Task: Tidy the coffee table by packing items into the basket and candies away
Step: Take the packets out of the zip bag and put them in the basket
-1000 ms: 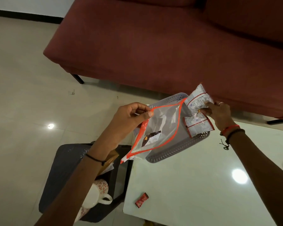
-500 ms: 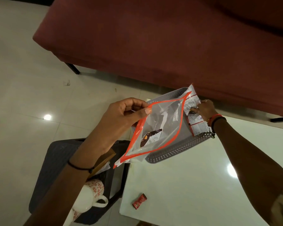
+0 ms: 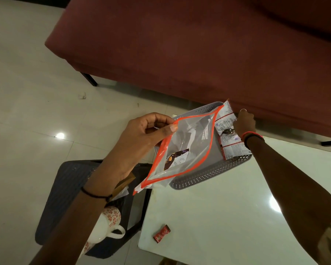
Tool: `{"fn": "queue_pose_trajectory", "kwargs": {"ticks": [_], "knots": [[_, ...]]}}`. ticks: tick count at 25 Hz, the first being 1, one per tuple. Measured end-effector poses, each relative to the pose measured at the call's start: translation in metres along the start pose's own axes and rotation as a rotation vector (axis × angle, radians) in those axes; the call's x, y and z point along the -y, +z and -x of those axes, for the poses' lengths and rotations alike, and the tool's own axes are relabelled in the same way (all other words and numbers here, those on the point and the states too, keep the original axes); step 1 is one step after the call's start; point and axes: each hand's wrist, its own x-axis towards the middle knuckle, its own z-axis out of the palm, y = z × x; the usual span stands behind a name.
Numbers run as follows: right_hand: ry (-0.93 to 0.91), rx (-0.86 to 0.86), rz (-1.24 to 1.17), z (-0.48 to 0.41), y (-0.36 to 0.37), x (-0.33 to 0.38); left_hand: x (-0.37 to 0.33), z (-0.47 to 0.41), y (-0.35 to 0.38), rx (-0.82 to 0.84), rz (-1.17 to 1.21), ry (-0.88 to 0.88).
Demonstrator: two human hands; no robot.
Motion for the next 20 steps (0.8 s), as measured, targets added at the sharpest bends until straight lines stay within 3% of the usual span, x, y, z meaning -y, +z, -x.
{"fn": "queue_pose_trajectory", "kwargs": {"ticks": [4, 7, 10, 12, 14, 15, 17, 20], "knots": [[-0.037, -0.02, -0.033, 0.006, -0.024, -0.003, -0.002, 0.008, 0.009, -0.02, -0.01, 0.023], [-0.075, -0.054, -0.255, 0.026, -0.06, 0.01, -0.003, 0.016, 0.019, -0.047, -0.032, 0.035], [-0.234, -0.123, -0.445, 0.085, -0.12, 0.03, -0.007, 0.028, 0.031, -0.089, -0.044, 0.038], [-0.454, 0.068, -0.675, 0.141, -0.164, 0.037, -0.01, 0.037, 0.041, -0.123, -0.039, 0.047], [-0.682, 0.484, -0.914, 0.202, -0.196, 0.041, -0.016, 0.048, 0.051, -0.155, -0.067, 0.063], [-0.758, 0.623, -0.825, 0.219, -0.199, 0.044, -0.019, 0.053, 0.057, -0.164, -0.077, 0.078], [-0.897, 0.651, -0.307, 0.236, -0.182, 0.05, -0.024, 0.065, 0.069, -0.173, -0.077, 0.104], [-0.833, 0.7, 0.328, 0.248, -0.132, 0.054, -0.032, 0.087, 0.086, -0.189, -0.072, 0.083]]}}
